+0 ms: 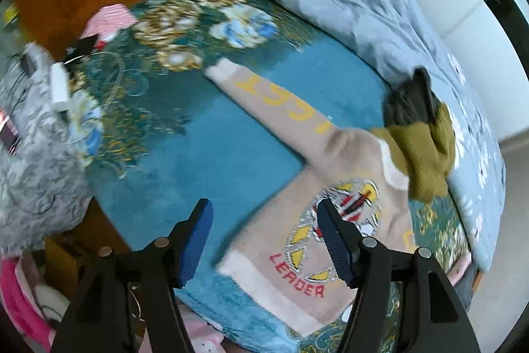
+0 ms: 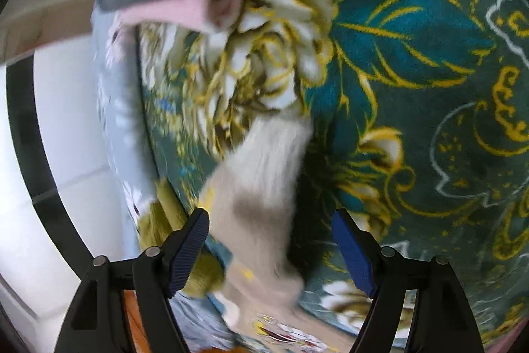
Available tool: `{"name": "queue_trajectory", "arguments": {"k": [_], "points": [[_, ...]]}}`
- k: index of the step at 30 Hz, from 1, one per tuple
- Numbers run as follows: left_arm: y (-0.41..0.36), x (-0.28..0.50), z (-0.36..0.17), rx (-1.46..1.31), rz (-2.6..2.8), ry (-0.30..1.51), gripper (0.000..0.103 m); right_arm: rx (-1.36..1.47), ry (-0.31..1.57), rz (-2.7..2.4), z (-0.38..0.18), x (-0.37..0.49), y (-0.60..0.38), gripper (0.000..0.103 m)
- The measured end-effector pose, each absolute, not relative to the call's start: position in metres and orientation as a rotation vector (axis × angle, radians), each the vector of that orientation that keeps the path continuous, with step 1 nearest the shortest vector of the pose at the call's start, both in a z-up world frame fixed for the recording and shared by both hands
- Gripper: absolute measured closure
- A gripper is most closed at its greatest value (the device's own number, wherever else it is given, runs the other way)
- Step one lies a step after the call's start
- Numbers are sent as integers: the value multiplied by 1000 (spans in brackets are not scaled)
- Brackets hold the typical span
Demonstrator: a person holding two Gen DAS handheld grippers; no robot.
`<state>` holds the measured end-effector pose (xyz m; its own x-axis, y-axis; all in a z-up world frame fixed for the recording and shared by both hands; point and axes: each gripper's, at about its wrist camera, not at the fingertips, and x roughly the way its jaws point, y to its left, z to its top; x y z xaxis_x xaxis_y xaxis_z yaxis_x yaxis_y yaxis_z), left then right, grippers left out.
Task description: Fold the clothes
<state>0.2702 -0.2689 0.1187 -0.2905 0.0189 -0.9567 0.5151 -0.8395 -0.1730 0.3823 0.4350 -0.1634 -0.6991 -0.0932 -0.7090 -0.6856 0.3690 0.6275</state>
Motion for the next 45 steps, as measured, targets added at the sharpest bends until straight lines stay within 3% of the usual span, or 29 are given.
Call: {"name": "queue_trajectory", "arguments": {"k": [3,5,11,20,29,36,45], "points": [[-286,285,123,1586,-2142,687,37,-659,2088,1315,-170,370,442,27],[-295,293,123,1566,-2118,708,37,-700,2098,1329,-170,360,444,55],[-316,313,117,1525,-2074,813,37,-690,2144,1362,-147,348,439,91],[-344,323,84,1557,-2021,936,37,-892,1799,1970,-22,266,401,92],[-403,298,25,1572,-1913,1114,37,-1190,1411,2231,58,178,254,92],[-449,271,-24,1619,-1843,1198,37,-1514,907,2329,51,106,104,92],[-487,236,-66,1675,-1796,1240,37,-1734,600,2165,-12,45,16,89]]}}
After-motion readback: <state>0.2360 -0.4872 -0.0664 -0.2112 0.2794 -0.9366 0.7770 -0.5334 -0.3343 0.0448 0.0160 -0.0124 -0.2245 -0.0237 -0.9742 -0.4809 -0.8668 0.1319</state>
